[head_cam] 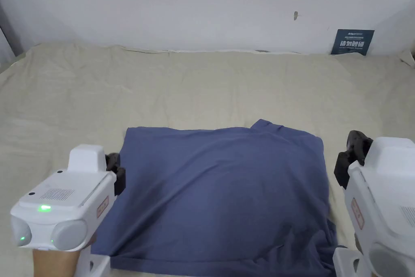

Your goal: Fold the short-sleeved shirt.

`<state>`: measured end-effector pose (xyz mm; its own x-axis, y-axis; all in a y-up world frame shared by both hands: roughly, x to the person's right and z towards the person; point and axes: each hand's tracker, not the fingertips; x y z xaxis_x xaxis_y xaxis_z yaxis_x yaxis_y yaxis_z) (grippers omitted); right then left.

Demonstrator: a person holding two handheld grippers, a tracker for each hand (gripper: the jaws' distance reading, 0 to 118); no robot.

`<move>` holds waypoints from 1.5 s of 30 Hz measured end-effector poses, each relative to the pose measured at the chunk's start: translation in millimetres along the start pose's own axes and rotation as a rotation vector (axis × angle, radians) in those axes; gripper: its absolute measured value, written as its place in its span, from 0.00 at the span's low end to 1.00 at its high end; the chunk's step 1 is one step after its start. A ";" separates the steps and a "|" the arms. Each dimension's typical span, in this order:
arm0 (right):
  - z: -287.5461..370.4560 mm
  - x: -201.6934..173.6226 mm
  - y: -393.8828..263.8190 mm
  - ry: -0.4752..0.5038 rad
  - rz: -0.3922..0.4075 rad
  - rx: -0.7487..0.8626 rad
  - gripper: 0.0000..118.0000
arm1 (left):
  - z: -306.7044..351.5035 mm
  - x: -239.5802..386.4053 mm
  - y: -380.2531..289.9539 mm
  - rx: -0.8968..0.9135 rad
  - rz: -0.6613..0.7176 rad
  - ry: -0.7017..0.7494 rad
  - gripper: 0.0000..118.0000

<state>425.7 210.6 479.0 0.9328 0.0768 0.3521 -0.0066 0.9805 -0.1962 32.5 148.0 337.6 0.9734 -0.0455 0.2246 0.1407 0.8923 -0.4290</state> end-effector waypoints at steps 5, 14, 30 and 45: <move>-4.2 0.4 -4.9 0.002 0.009 -0.027 0.01 | -5.1 -42.9 -42.6 -0.178 0.097 -0.029 0.00; -11.0 1.0 -15.6 0.011 0.001 -0.078 0.01 | -6.4 -68.3 -106.4 -0.409 0.210 0.002 1.00; -9.3 26.2 -59.2 -0.022 -0.022 -0.286 0.24 | -23.5 -56.0 -145.4 -0.478 0.162 -0.024 0.04; -28.8 39.8 -206.6 0.034 -0.088 -0.764 0.73 | -13.1 -39.2 -103.0 -0.391 0.145 -0.041 0.04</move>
<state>474.6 5.8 507.2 0.9290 -0.0131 0.3698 0.3071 0.5849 -0.7507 -17.8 52.0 361.5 0.9812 0.0930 0.1691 0.0688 0.6503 -0.7566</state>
